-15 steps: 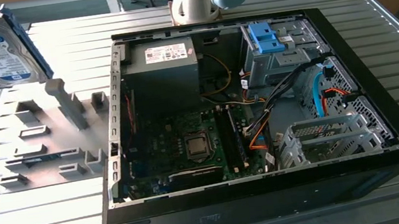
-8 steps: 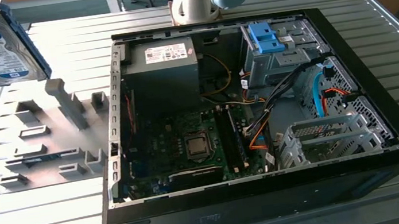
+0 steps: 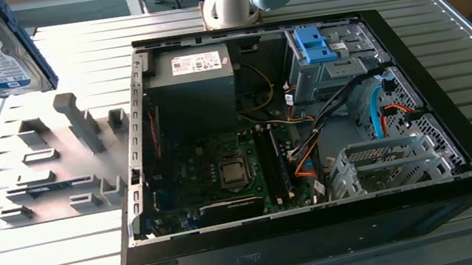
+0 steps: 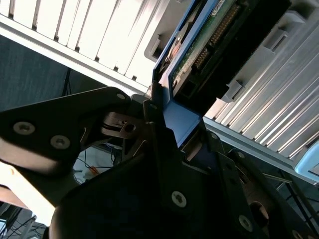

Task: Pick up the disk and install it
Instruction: 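Pick up the disk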

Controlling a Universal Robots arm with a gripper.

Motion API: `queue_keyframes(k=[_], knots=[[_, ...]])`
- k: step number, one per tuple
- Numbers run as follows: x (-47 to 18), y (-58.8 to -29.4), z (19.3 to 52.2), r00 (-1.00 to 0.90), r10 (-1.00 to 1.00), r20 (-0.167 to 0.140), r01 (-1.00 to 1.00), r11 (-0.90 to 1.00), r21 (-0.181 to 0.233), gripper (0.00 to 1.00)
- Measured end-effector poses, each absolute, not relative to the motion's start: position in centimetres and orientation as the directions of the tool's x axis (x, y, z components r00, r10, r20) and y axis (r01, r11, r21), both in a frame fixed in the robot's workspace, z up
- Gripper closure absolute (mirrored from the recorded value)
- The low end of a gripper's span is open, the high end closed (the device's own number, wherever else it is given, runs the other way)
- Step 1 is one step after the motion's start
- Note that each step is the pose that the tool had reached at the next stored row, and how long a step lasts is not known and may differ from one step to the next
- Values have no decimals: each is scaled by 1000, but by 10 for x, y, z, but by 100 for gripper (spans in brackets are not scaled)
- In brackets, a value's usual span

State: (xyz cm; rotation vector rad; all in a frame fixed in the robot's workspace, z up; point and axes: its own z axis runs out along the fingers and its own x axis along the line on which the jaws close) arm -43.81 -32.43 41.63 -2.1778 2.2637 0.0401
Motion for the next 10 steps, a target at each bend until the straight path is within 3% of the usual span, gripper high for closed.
queue_keyframes(k=[10], knots=[[-438,-324,429,-39,-999,-18,-999,38,18,63]])
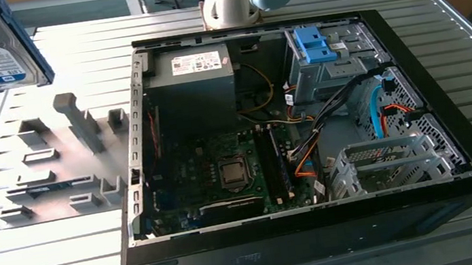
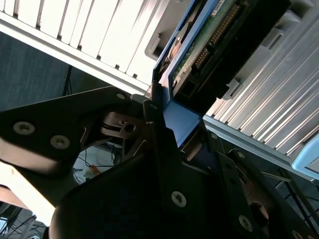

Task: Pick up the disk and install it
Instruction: 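Pick up the disk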

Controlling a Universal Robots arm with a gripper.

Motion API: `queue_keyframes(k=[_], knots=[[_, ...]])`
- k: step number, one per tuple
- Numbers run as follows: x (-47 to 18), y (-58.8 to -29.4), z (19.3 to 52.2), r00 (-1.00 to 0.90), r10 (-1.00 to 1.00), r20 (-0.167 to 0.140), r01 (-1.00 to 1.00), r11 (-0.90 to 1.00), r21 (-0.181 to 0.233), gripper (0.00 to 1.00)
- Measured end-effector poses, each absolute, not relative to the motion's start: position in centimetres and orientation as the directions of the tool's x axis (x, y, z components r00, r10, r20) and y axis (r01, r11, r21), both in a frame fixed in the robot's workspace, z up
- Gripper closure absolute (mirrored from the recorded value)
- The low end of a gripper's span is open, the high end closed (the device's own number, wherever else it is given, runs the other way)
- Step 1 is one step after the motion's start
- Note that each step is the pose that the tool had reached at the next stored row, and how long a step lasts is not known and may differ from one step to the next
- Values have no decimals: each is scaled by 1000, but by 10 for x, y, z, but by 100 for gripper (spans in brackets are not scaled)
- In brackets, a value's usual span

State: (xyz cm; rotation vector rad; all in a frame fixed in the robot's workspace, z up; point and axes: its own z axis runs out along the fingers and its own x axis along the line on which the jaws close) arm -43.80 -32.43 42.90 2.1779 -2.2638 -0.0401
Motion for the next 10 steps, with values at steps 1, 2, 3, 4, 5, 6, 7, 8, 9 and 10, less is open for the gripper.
queue_keyframes(k=[1,2,3,4,5,6,7,8,9,10], knots=[[-438,-324,430,-39,-999,-18,-999,38,18,63],[-438,-324,432,-39,-999,-18,-999,38,18,63],[-438,-324,433,-39,-999,-18,-999,38,18,63],[-438,-324,435,-39,-999,-18,-999,38,18,63],[-438,-324,436,-39,-999,-18,-999,38,18,63],[-438,-324,437,-39,-999,-18,-999,38,18,63],[-438,-324,439,-39,-999,-18,-999,38,18,63],[-438,-324,440,-39,-999,-18,-999,38,18,63],[-438,-324,442,-39,-999,-18,-999,38,18,63],[-438,-324,443,-39,-999,-18,-999,38,18,63]])
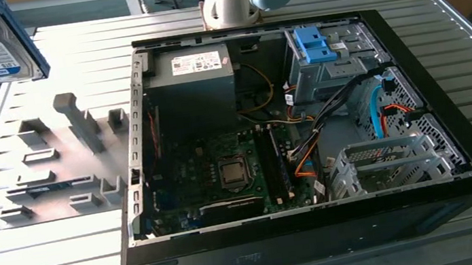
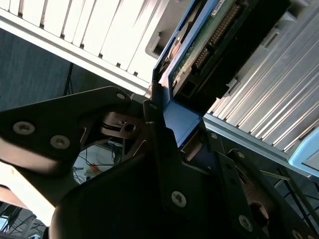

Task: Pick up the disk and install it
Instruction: 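Pick up the disk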

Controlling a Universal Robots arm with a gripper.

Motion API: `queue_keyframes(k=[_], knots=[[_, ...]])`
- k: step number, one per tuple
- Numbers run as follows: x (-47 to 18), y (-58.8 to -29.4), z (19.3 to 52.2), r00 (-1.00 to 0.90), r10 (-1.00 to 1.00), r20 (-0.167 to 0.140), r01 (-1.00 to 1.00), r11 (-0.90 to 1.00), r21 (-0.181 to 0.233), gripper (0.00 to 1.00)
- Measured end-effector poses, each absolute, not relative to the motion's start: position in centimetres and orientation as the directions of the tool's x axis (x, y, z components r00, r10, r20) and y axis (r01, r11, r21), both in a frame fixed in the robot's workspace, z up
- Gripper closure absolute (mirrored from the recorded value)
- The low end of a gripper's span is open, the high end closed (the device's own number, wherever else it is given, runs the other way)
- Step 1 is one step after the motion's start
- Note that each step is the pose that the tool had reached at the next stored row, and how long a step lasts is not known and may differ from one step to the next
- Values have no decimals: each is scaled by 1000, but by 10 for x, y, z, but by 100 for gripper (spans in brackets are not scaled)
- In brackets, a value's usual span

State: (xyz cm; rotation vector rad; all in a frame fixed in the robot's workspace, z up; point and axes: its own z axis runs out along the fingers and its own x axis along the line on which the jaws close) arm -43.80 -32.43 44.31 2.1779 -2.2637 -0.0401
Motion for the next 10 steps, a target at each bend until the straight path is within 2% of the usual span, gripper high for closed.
queue_keyframes(k=[10], knots=[[-438,-324,458,-39,-999,-18,-999,38,18,63]])
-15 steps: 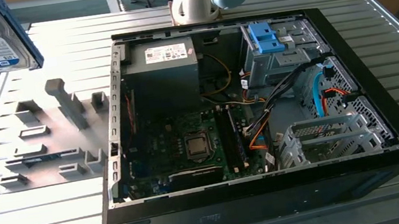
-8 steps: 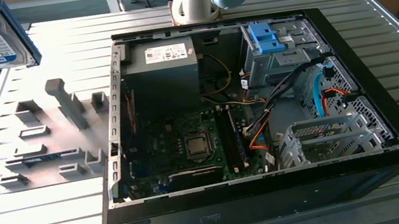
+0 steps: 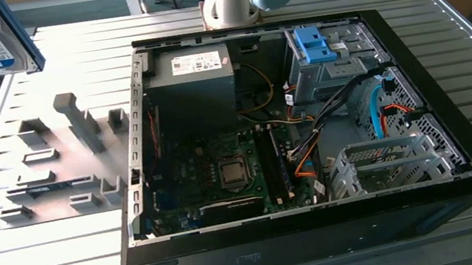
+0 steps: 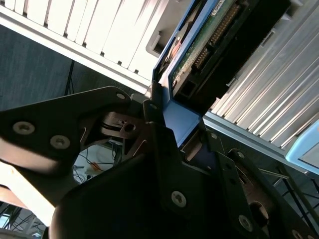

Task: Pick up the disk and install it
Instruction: 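Pick up the disk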

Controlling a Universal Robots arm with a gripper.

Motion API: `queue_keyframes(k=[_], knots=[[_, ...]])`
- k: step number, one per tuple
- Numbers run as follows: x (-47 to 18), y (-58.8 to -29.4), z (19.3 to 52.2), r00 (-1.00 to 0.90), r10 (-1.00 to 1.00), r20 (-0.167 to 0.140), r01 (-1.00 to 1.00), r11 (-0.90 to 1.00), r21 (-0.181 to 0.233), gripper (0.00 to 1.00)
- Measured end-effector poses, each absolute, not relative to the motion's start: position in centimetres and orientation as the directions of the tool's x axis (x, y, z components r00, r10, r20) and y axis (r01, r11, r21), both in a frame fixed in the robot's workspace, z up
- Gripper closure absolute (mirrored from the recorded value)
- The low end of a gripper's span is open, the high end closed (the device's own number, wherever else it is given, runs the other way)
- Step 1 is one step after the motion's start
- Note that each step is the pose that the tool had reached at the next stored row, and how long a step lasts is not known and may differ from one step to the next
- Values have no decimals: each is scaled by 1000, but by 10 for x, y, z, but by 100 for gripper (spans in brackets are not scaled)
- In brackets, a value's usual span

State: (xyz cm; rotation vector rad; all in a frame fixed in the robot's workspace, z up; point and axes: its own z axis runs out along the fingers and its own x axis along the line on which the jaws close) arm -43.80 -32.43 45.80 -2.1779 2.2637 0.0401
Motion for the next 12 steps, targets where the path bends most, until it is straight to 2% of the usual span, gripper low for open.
queue_keyframes(k=[12], knots=[[-438,-324,478,-39,-999,-18,-999,38,18,63]])
